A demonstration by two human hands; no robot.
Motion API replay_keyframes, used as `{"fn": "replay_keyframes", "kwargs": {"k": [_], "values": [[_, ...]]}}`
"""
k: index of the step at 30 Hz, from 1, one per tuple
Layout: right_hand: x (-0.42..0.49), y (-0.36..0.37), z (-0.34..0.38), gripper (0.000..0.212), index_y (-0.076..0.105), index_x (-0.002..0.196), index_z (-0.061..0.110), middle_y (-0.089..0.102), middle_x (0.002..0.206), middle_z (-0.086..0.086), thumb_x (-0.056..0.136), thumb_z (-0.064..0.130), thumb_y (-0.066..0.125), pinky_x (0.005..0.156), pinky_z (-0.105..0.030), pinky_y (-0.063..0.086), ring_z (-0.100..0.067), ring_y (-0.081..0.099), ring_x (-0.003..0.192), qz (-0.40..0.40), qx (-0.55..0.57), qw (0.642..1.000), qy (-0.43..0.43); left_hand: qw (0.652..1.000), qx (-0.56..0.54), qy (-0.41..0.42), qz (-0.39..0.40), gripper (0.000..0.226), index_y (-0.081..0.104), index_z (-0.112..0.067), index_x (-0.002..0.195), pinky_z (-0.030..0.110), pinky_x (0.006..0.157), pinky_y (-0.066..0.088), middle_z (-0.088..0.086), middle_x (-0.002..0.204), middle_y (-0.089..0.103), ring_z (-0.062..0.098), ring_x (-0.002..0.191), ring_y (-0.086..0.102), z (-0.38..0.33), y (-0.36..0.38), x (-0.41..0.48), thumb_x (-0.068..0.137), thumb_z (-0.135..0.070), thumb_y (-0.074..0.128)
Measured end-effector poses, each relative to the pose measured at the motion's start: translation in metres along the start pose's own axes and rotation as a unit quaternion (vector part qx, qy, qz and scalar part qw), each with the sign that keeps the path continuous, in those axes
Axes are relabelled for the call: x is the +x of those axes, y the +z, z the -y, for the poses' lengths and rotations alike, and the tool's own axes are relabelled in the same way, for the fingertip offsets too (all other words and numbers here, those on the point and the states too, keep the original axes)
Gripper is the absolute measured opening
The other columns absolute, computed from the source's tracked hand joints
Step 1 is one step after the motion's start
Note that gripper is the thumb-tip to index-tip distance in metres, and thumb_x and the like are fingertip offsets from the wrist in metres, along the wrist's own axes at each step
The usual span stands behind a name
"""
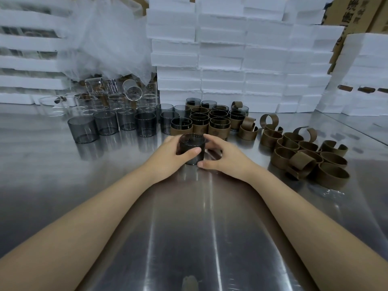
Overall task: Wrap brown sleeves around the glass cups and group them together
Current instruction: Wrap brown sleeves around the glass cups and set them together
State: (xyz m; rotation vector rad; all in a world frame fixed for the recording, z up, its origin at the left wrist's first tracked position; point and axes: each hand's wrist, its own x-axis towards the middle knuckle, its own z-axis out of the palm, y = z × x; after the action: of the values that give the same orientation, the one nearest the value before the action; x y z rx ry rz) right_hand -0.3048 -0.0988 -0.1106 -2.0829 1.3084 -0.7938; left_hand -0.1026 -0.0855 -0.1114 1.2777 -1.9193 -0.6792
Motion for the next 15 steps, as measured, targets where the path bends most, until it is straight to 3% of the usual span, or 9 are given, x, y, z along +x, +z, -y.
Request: {"fn": "replay_keyframes", "kwargs": {"k": [3, 5, 8, 11, 15], "values": [[0.0, 0.001, 0.001, 0.086, 0.038, 0.147, 0.028, 0.058, 0.125, 0.014, 0.074, 0.034, 0.082, 0.103, -0.02, 0.036, -0.001, 0.05, 0.121, -0.002, 0.002, 1.0, -0.021, 1.0, 0.01, 0.023, 0.006, 0.038, 0.053, -0.038, 0.123, 0.01, 0.088, 0.041, -0.011, 0.125, 0.055, -0.001, 0.111, 0.056, 0.0, 0.0, -0.003, 0.088, -0.05, 0.062], [-0.001, 0.002, 0.002, 0.075, 0.046, 0.139, 0.031, 0.061, 0.124, 0.015, 0.074, 0.029, 0.083, 0.102, -0.02, 0.039, 0.001, 0.053, 0.118, -0.004, 0.015, 0.999, -0.044, 0.999, -0.013, 0.046, 0.006, 0.038, 0.052, -0.043, 0.122, 0.007, 0.091, 0.04, -0.013, 0.126, 0.054, -0.008, 0.111, 0.053, -0.003, -0.001, -0.004, 0.087, -0.044, 0.066], [-0.003, 0.004, 0.004, 0.068, 0.052, 0.129, 0.035, 0.064, 0.119, 0.017, 0.071, 0.022, 0.085, 0.098, -0.022, 0.045, 0.002, 0.058, 0.113, -0.011, 0.053, 0.997, -0.064, 0.994, -0.04, 0.097, 0.016, 0.053, 0.052, -0.037, 0.13, 0.012, 0.1, 0.039, -0.014, 0.129, 0.051, -0.01, 0.118, 0.048, -0.005, -0.002, -0.007, 0.083, -0.033, 0.075], [-0.004, 0.004, 0.009, 0.068, 0.054, 0.124, 0.034, 0.063, 0.118, 0.018, 0.066, 0.018, 0.084, 0.1, -0.027, 0.046, -0.002, 0.058, 0.115, -0.067, 0.048, 0.991, -0.109, 0.989, -0.037, 0.143, 0.004, 0.068, 0.047, -0.028, 0.14, 0.022, 0.109, 0.037, -0.012, 0.136, 0.045, -0.003, 0.129, 0.042, -0.007, 0.0, -0.009, 0.08, -0.03, 0.079], [-0.005, 0.006, 0.011, 0.068, 0.053, 0.126, 0.033, 0.056, 0.116, 0.028, 0.067, 0.018, 0.082, 0.097, -0.014, 0.041, 0.002, 0.054, 0.115, -0.116, 0.01, 0.982, -0.15, 0.989, -0.068, 0.133, 0.012, 0.072, 0.041, -0.037, 0.14, 0.031, 0.112, 0.038, -0.011, 0.14, 0.04, -0.001, 0.13, 0.044, -0.008, 0.001, -0.009, 0.081, -0.025, 0.08]]}}
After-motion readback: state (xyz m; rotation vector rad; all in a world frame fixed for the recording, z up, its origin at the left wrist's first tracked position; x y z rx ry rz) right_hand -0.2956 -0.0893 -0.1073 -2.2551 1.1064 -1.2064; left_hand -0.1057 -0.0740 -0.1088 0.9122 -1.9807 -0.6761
